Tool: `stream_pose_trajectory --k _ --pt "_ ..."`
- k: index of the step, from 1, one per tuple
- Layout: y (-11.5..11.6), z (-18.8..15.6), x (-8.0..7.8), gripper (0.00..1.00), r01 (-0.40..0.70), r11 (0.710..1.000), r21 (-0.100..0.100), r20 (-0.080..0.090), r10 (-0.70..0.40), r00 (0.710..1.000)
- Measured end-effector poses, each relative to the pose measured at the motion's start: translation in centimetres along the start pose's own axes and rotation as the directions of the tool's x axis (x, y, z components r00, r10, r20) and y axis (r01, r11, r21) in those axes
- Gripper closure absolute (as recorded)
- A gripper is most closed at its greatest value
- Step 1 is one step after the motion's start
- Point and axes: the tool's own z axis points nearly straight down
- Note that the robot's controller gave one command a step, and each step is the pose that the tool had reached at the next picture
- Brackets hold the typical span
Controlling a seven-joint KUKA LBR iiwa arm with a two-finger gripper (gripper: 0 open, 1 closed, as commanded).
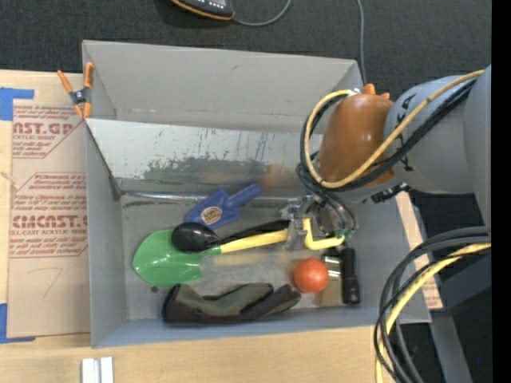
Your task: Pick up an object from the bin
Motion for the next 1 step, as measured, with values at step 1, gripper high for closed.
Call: stream_pose_trajectory --k 1 --pt "0.01 -1.78 -0.08 1.00 0.000 1.000 0.000 0.002 0.000 1.000"
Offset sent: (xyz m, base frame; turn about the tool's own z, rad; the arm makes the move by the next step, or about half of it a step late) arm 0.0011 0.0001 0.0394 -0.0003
